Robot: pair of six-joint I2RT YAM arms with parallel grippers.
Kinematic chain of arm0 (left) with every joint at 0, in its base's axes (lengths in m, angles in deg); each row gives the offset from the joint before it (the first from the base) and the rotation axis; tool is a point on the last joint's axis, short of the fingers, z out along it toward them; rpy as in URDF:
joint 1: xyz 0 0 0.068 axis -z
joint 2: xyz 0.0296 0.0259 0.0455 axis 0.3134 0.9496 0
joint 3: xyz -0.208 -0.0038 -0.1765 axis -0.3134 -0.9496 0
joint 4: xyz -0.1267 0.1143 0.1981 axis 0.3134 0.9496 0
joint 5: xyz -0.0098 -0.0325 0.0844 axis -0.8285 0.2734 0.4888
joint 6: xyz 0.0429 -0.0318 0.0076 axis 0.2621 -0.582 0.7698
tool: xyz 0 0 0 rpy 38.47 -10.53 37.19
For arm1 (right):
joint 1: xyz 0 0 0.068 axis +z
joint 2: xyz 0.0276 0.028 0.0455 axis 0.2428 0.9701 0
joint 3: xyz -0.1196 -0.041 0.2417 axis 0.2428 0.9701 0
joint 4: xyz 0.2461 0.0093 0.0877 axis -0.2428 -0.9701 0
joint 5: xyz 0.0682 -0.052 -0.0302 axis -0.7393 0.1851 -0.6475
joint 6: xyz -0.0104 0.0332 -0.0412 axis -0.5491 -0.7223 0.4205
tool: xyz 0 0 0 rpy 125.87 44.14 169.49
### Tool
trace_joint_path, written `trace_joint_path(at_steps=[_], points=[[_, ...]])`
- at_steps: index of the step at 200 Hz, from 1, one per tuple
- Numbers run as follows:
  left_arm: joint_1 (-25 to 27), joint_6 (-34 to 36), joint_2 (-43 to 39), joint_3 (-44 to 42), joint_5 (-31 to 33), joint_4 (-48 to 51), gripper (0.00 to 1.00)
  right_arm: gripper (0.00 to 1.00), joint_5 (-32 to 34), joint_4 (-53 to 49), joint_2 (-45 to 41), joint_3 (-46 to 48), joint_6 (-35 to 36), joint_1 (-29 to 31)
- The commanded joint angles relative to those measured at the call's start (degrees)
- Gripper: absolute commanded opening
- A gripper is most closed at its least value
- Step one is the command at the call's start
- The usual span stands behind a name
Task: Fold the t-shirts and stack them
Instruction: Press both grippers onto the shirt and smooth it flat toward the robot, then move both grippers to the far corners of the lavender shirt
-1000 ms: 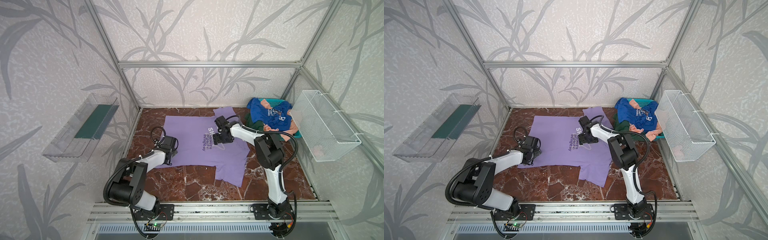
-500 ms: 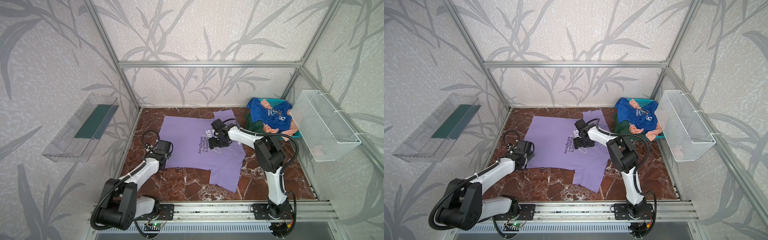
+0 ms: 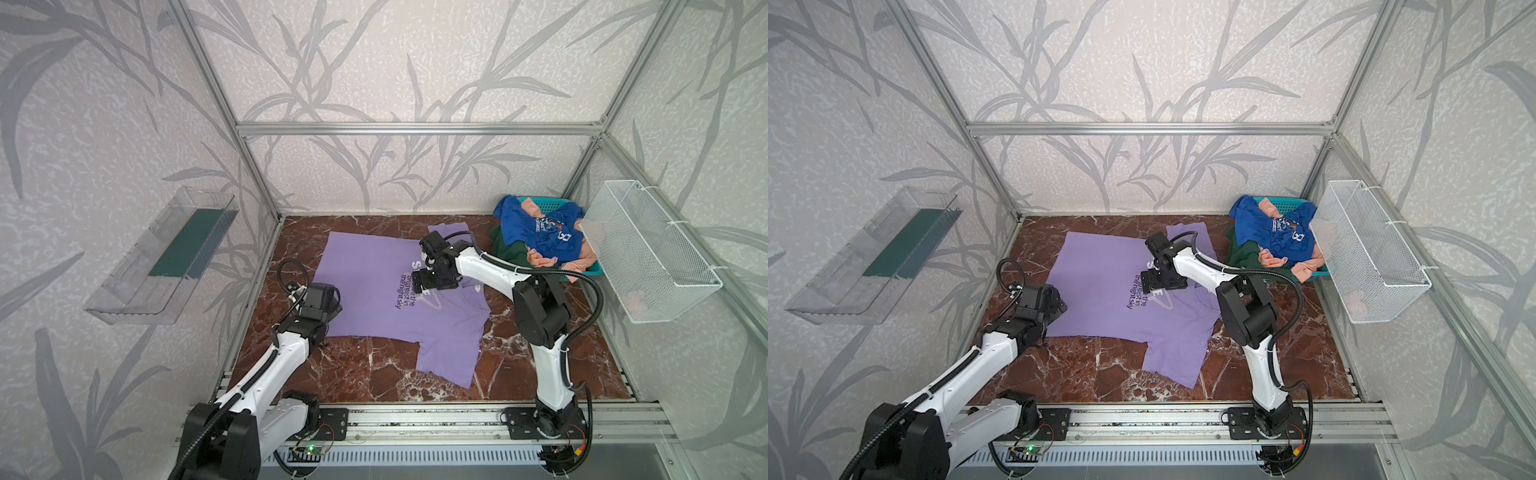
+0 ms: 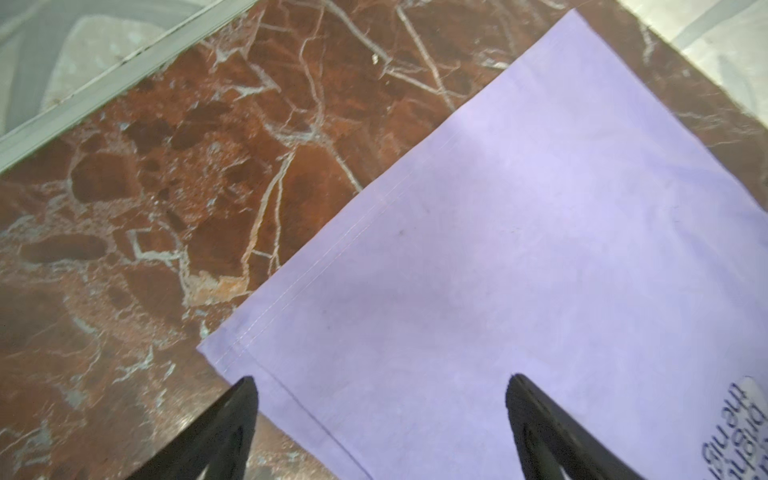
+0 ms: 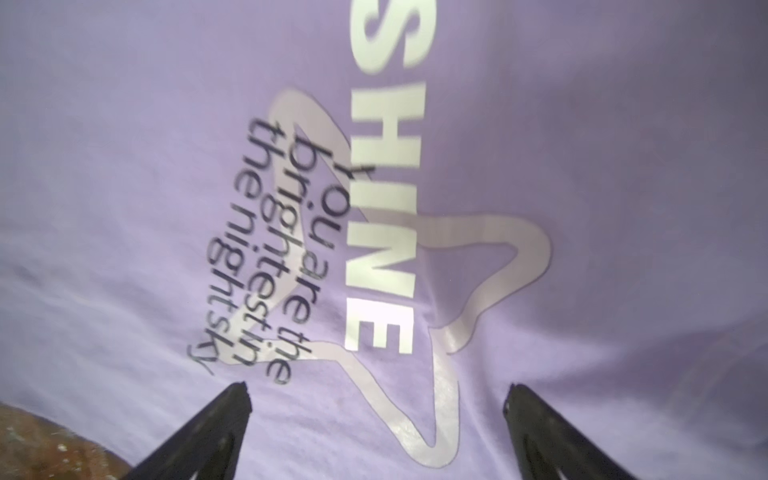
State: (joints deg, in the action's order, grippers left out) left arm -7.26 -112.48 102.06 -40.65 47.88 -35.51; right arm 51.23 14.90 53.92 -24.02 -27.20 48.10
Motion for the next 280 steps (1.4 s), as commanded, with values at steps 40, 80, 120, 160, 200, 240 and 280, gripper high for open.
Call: trace_joint_path(at_steps=[40,80,120,160,200,240,280], points=[[-0.19,10.51,8.46,9.62,-8.11,-6.72,0.95,0.97,5.61,9.02,6.92,-13.47,8.83,-10.48],[-0.06,12.05,12.88,12.88,-13.43,-11.75,0.95,0.94,2.25,8.04,16.08,-25.27,10.9,-17.0],[-0.02,11.11,17.18,15.69,-14.88,-13.29,0.95,0.92,2.51,7.38,22.47,-33.09,13.87,-19.85],[-0.02,10.8,21.53,19.39,-16.06,-14.34,0.95,0.91,2.02,3.83,30.61,-44.2,13.31,-21.64],[-0.27,11.4,24.66,22.97,-16.01,-14.53,0.95,0.9,-0.1,-0.37,38.73,-56.15,10.32,-22.7],[-0.46,10.67,26.6,25.42,-17.72,-14.82,0.95,0.87,-1.51,1.39,40.19,-55.45,8.0,-23.41],[-0.63,9.92,28.07,25.91,-19.4,-15.93,0.95,0.87,2.11,0.59,40.52,-54.01,8.25,-23.41]])
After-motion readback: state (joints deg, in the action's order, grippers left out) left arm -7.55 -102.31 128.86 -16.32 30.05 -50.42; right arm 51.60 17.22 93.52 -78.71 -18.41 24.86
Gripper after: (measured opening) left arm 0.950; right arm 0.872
